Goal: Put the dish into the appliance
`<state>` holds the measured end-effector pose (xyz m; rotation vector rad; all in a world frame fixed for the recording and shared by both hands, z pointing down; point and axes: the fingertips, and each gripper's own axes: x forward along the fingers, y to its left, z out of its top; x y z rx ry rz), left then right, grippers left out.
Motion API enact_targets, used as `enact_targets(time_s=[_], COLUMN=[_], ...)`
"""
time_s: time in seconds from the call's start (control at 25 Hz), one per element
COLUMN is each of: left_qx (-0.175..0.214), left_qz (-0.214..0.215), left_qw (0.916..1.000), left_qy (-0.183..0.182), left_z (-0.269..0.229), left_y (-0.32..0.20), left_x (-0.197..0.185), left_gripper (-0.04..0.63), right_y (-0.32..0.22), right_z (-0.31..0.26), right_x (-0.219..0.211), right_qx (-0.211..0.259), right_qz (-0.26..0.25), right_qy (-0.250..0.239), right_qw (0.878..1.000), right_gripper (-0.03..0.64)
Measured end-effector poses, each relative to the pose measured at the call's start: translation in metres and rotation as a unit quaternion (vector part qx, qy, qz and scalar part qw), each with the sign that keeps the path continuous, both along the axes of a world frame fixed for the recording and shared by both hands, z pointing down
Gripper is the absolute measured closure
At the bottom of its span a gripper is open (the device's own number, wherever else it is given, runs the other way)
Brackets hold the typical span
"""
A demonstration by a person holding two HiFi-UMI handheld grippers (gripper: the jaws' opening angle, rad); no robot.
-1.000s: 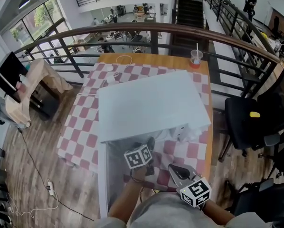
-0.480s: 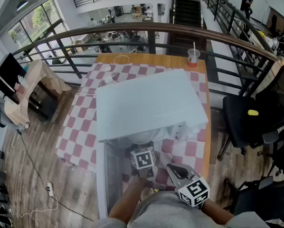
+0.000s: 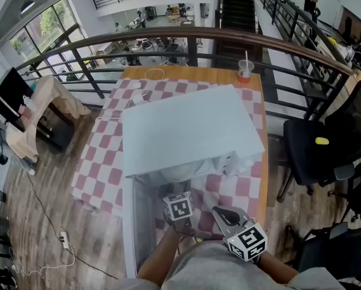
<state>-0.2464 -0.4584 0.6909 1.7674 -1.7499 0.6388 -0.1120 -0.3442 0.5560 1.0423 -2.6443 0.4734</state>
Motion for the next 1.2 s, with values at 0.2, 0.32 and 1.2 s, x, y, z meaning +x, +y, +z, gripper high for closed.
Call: enact_targets(time_s=[0.2, 0.32, 1.2], left_qx=[0.067, 0.076, 0.223], left_qz=[-0.028, -0.016, 0.008], left_qw=[0.9964, 0.9956, 0.9743], left_qy=[-0.042, -0.054, 0.030], left_z=[-0.026, -0.026, -0.102], left_y=[0.007, -0.002, 0.010], left_x=[-0.018, -0.015, 0.005], left_gripper=[0.370, 0.402, 0.583], right_y=[0.001, 0.001, 0.028], right_z=[-0.001, -0.001, 0.010], right_x=[0.002, 0.002, 0.006], right_qx=[0.002, 0.002, -0.010], right_qz=[0.000, 0.001, 0.008], right_qy=[0.001, 0.001, 0.007], right_qw=[1.000, 1.000, 1.000], right_gripper=[0.618, 0.617, 0.617])
